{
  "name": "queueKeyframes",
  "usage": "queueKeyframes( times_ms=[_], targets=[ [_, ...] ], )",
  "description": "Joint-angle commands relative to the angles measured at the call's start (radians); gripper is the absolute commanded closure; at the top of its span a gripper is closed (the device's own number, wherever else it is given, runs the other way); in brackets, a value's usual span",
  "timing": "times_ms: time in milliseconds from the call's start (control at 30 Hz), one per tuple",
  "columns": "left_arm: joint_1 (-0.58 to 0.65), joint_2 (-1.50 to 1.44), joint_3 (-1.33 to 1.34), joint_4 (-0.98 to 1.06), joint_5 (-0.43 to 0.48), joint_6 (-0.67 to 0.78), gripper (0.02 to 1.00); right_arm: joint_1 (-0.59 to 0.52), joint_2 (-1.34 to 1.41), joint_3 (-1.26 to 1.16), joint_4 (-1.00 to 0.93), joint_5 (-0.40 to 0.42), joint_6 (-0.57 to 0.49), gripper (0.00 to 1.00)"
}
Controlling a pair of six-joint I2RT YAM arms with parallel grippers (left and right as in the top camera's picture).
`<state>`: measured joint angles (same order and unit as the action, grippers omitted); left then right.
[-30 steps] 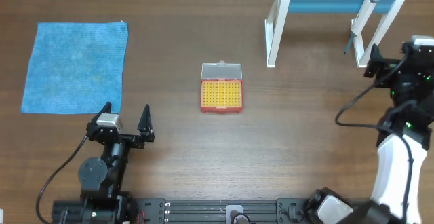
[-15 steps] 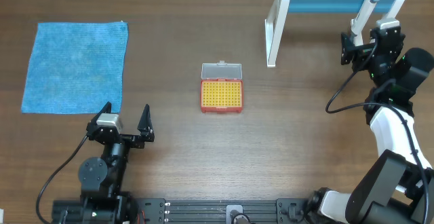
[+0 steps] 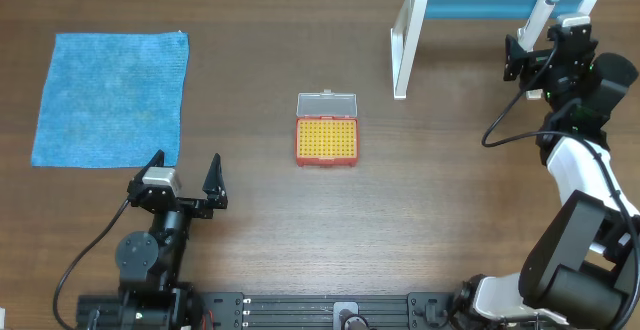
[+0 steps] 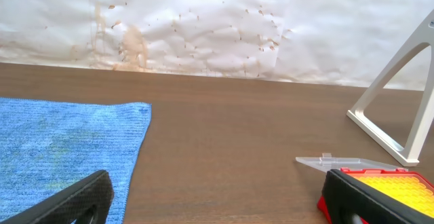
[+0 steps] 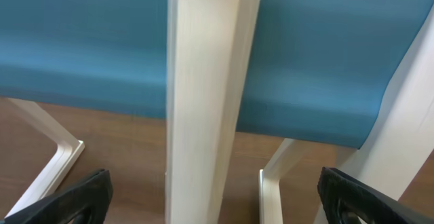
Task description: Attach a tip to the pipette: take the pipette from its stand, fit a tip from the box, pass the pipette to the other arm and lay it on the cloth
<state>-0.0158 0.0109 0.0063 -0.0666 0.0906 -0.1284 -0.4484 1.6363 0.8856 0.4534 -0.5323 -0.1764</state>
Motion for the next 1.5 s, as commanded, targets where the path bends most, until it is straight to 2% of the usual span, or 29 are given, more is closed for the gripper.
queueKeyframes(
  times_ms=[33, 133, 633, 833, 900, 967, 1100, 1233, 1367, 1500],
  targets=[
    [0.003, -0.007, -0.001, -0.006, 0.018, 0.013, 0.02, 0.012, 0.011, 0.031, 0.013, 0.006, 0.03, 0.042],
    [0.003, -0.008, -0.001, -0.006, 0.018, 0.013, 0.02, 0.012, 0.011, 0.031, 0.021, 0.01, 0.059, 0.086],
    [0.003, -0.007, -0.001, -0.006, 0.018, 0.013, 0.02, 0.036, 0.068, 0.034, 0.073, 0.052, 0.094, 0.11],
    [0.003, -0.007, -0.001, -0.005, 0.018, 0.013, 0.02, 0.04, 0.072, 0.04, 0.079, 0.05, 0.094, 0.297],
    [0.003, -0.008, -0.001, -0.006, 0.018, 0.013, 0.023, 0.04, 0.075, 0.04, 0.079, 0.05, 0.094, 0.411],
    [0.003, -0.007, -0.001, -0.005, 0.018, 0.013, 0.02, 0.04, 0.075, 0.04, 0.079, 0.05, 0.094, 0.483],
    [0.003, -0.007, -0.001, -0.006, 0.018, 0.013, 0.023, 0.04, 0.075, 0.04, 0.079, 0.05, 0.094, 0.527],
    [0.003, -0.007, -0.001, -0.006, 0.018, 0.013, 0.02, 0.04, 0.075, 0.04, 0.078, 0.05, 0.094, 0.647],
    [0.003, -0.007, -0.001, -0.006, 0.018, 0.013, 0.02, 0.04, 0.075, 0.04, 0.078, 0.05, 0.094, 0.68],
    [0.003, -0.007, -0.001, -0.006, 0.018, 0.013, 0.02, 0.04, 0.075, 0.04, 0.076, 0.042, 0.094, 0.809]
  ],
)
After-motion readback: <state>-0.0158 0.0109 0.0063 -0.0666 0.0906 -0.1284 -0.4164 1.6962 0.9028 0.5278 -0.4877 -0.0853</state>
